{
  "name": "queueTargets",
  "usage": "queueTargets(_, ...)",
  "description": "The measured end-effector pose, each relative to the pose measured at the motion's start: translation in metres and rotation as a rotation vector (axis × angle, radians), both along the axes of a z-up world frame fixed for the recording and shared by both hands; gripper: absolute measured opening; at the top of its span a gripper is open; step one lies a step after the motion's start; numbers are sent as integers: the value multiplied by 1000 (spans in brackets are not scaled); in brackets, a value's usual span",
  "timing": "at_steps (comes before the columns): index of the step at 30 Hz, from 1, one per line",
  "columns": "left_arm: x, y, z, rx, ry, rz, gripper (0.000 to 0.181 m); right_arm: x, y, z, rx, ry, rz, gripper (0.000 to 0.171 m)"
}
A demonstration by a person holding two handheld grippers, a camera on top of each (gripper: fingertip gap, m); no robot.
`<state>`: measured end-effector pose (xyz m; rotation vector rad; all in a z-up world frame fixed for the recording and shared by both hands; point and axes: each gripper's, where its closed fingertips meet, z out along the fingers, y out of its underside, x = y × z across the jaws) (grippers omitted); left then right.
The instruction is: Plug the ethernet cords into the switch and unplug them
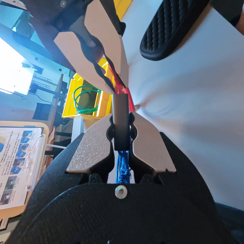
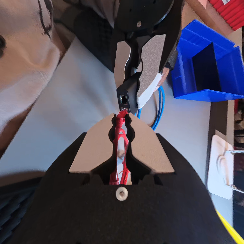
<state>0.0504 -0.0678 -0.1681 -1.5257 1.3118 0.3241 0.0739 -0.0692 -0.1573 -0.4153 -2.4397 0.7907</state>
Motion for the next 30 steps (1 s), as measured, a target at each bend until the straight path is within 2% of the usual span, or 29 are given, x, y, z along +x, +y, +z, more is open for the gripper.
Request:
queueTargets(13,11,0,19,-32,-152,-20,22,11,0,24,-183,38,-37,12)
queueTargets(21,-5,3,14,-112,-205,64,21,-13,10,16,27,250,-123,18)
queueTargets(27,-9,2,15,-101,-194,85,21,-21,10,11,132,309,-158,15)
queueTargets(30,-12,2,18,-89,-199,99,21,-23,10,15,118,330,-181,14)
